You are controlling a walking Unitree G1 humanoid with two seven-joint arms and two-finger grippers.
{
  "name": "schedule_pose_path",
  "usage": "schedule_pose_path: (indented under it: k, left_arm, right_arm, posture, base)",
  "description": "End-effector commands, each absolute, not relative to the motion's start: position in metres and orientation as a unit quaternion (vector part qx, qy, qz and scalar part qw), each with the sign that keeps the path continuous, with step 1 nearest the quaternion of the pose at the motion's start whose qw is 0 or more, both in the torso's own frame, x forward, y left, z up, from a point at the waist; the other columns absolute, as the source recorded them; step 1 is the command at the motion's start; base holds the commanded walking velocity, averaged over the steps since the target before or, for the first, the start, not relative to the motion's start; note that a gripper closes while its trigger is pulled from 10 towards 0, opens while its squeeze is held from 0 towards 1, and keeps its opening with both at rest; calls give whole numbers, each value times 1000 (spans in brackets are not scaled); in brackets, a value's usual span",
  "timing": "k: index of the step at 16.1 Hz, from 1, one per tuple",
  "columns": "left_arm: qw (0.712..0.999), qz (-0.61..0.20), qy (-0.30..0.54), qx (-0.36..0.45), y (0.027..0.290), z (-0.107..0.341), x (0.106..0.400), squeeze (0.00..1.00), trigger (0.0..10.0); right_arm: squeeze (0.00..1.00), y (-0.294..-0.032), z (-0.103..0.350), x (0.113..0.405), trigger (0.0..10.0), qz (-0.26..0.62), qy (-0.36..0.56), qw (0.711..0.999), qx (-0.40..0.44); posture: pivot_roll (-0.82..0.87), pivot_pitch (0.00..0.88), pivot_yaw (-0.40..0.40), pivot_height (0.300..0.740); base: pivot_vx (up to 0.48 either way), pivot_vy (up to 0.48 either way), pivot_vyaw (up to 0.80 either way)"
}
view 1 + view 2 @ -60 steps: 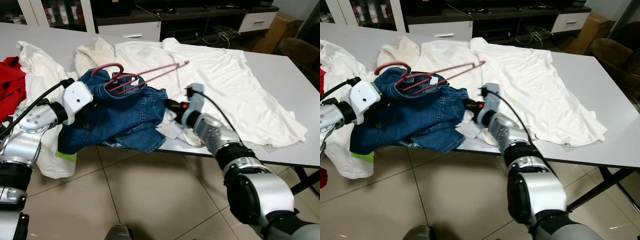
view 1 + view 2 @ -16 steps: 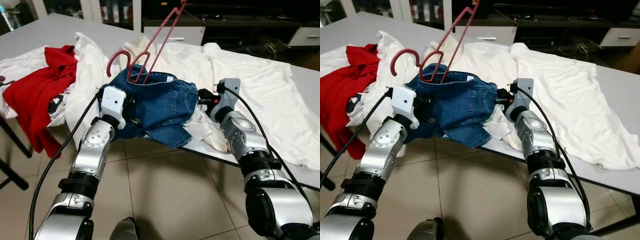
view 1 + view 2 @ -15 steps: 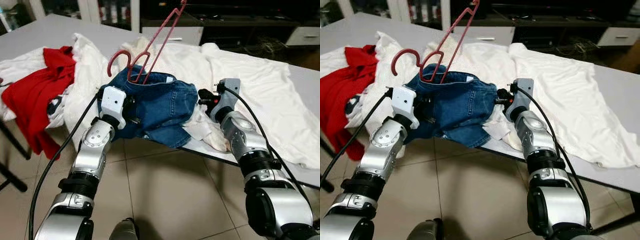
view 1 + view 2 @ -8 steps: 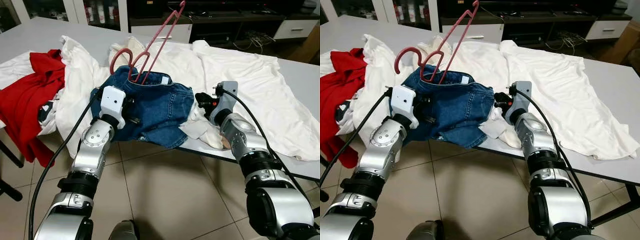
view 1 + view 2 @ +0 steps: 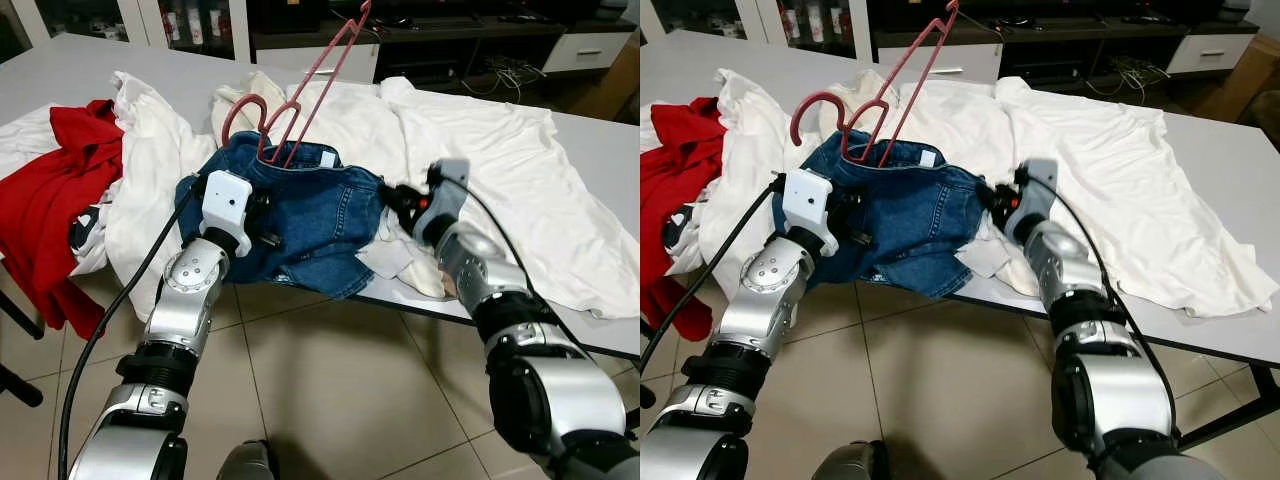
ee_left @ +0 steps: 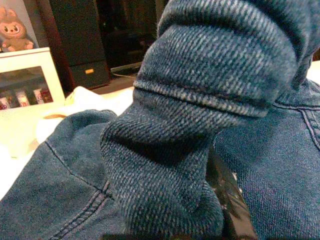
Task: Hang hanger
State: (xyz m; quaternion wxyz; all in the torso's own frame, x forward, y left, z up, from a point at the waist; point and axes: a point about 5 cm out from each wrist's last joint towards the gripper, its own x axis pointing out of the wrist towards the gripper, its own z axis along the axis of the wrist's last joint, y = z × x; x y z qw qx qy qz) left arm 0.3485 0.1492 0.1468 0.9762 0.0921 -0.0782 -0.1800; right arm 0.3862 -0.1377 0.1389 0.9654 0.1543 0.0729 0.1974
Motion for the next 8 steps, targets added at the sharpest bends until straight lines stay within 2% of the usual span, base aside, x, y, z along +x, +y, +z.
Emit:
schedule_pose_path:
  k: [1,2,3,4,8]
  left_arm:
    - [974,-183,-94,93,146,155,349,0,10000]
    - [974,-182,-93,93,146,155,349,0,10000]
    - [975,-182,-93,92,146,154,348,0,10000]
    - [975,-182,-93,91,146,154,348,0,10000]
    - [971,-201,-93,90,142,155,346,0,10000]
  right_arm:
    - [1000,-143,147,389,10000,192,54,965,168]
    - [1000,-145,151,391,10000,194,47,966,167]
    - [463,-146,152,392,10000,197,47,966,161]
    - [0,-146,151,392,10000,199,50,966,154]
    - [0,-147,140,389,10000,212,77,962,153]
  posture:
    - [138,6,-64,740]
    - [139,7,-65,740]
    - [140,8,-68,740]
    - [140,9,-70,740]
    - [143,15,-69,740]
  base:
    - [0,0,0]
    - [0,0,0]
    - [0,0,0]
    - [0,0,0]
    - [0,0,0]
